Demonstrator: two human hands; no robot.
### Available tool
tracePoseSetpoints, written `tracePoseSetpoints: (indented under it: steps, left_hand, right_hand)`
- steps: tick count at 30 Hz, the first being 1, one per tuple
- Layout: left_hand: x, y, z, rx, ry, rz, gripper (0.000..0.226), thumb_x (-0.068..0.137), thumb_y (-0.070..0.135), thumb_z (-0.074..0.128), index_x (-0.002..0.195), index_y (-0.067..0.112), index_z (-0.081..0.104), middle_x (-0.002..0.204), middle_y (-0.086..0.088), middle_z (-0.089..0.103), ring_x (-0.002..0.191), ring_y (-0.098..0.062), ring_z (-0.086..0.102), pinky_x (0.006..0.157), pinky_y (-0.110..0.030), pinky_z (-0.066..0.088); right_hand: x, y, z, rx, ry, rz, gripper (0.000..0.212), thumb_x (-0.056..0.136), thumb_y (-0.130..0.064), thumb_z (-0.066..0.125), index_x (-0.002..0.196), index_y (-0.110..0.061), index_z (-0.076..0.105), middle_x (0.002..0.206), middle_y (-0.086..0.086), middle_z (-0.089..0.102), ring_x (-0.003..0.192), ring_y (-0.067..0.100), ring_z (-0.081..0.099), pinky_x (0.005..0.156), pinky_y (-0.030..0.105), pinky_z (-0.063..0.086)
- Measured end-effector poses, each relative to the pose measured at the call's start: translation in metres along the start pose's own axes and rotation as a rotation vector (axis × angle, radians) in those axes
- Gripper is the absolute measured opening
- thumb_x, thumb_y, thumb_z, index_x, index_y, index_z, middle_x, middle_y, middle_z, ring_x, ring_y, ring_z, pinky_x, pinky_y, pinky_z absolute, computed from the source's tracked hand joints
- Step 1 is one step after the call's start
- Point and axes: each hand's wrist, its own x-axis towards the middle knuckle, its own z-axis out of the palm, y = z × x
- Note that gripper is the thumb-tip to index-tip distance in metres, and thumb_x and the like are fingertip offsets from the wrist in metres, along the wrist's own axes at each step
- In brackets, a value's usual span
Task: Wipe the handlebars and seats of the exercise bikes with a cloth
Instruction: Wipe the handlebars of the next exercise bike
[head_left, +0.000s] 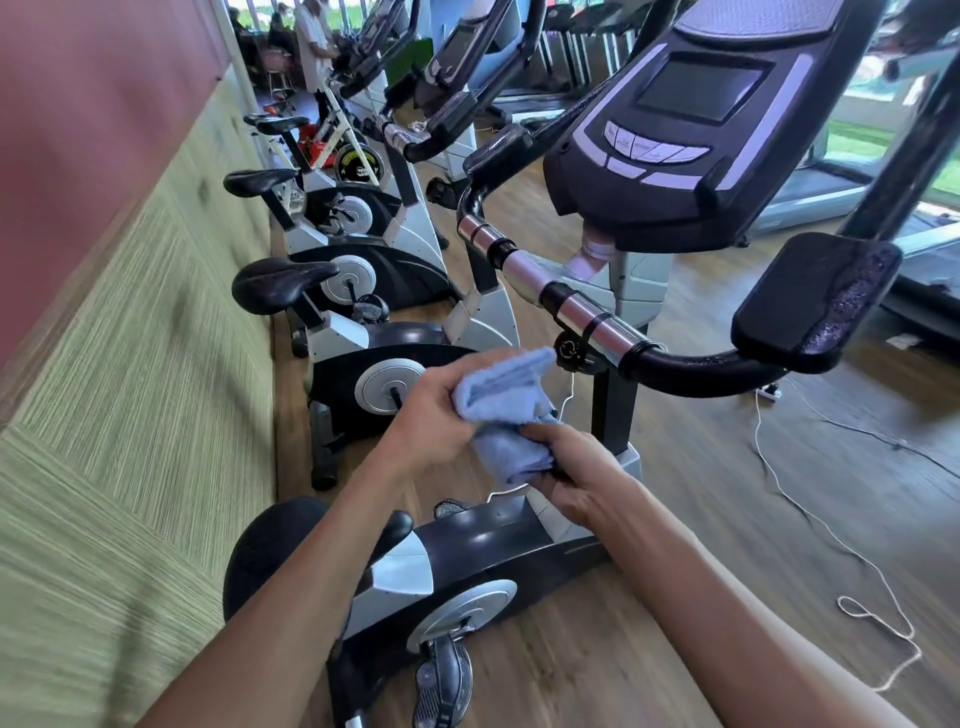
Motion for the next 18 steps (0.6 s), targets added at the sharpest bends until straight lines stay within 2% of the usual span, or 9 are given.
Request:
tracePoseSetpoints:
  steps: [2,3,6,9,11,13,15,17,18]
  left_hand:
    - [-0.009,-0.002,0.002,0.092,-0.145,0.011,0.073,0.076,-0.017,0.061,0.142,0.015,0.06,0.148,0.005,0.058,0.137,-0.005,0.052,0.114,-0.028,0.043]
    - [-0.014,-0.002,0.002,0.136,-0.19,-0.006,0.075,0.078,-0.011,0.065,0.146,0.018,0.056,0.156,0.006,0.049,0.144,-0.003,0.043,0.12,-0.028,0.037]
    - [-0.024,0.002,0.007,0.263,-0.322,-0.067,0.087,0.081,0.034,0.073,0.158,0.034,0.034,0.169,0.017,0.019,0.156,0.0,0.008,0.128,-0.03,0.013]
    - [-0.021,0.007,0.016,0.427,-0.415,-0.094,0.098,0.082,0.068,0.048,0.163,0.031,0.006,0.171,0.013,-0.008,0.155,-0.004,-0.017,0.128,-0.044,-0.007]
    - [-0.017,0.013,0.017,0.463,-0.483,-0.151,0.104,0.078,0.072,0.035,0.163,0.023,0.003,0.17,0.008,-0.013,0.153,-0.003,-0.021,0.126,-0.045,-0.015]
    - [-0.011,0.022,0.011,0.241,-0.439,-0.211,0.104,0.075,0.063,0.038,0.162,0.011,0.015,0.171,0.0,0.005,0.156,-0.004,-0.005,0.128,-0.04,-0.006]
    - [-0.006,0.028,0.001,-0.087,-0.194,-0.244,0.085,0.081,0.044,0.052,0.155,0.004,0.038,0.161,-0.006,0.04,0.149,-0.009,0.035,0.125,-0.032,0.024]
    - [0.003,0.033,-0.008,-0.059,-0.003,-0.267,0.069,0.082,0.034,0.062,0.147,0.011,0.054,0.143,-0.002,0.061,0.128,-0.01,0.06,0.11,-0.029,0.046]
    - [0.008,0.035,-0.013,0.005,-0.002,-0.282,0.067,0.081,0.04,0.067,0.142,0.014,0.058,0.134,0.0,0.066,0.118,-0.014,0.065,0.101,-0.03,0.051]
  right_hand:
    - [-0.004,-0.008,0.001,0.096,-0.063,0.016,0.021,0.098,0.004,0.044,0.098,0.008,0.064,0.086,0.022,0.07,0.065,0.031,0.07,0.051,0.042,0.06]
    - [-0.007,-0.011,0.001,0.173,-0.107,0.023,0.027,0.097,-0.002,0.04,0.102,0.009,0.064,0.091,0.023,0.073,0.077,0.034,0.072,0.059,0.046,0.061]
    - [-0.014,-0.016,-0.004,0.283,-0.238,0.028,0.051,0.093,-0.02,0.045,0.133,0.01,0.057,0.13,0.028,0.064,0.121,0.04,0.064,0.098,0.051,0.055]
    - [-0.017,-0.011,-0.001,0.283,-0.323,-0.016,0.055,0.102,-0.037,0.053,0.137,0.005,0.059,0.135,0.026,0.063,0.125,0.035,0.063,0.111,0.048,0.046]
    - [-0.016,-0.006,0.001,0.25,-0.285,-0.073,0.047,0.103,-0.036,0.055,0.124,0.004,0.066,0.126,0.024,0.069,0.118,0.032,0.068,0.105,0.045,0.052]
    - [-0.012,0.0,0.0,0.141,-0.187,-0.165,0.032,0.103,-0.022,0.057,0.116,0.005,0.068,0.12,0.025,0.07,0.109,0.031,0.071,0.095,0.04,0.058]
    - [-0.011,-0.001,-0.004,0.097,-0.13,-0.238,0.026,0.101,-0.01,0.057,0.117,0.009,0.065,0.116,0.024,0.072,0.105,0.03,0.073,0.086,0.036,0.062]
    - [-0.018,-0.007,-0.004,0.078,-0.19,-0.323,0.024,0.101,-0.005,0.054,0.12,0.007,0.063,0.111,0.019,0.075,0.102,0.027,0.074,0.082,0.033,0.063]
    - [-0.024,-0.011,-0.003,0.042,-0.231,-0.375,0.024,0.101,-0.004,0.053,0.121,0.006,0.062,0.112,0.019,0.075,0.105,0.029,0.073,0.085,0.034,0.062]
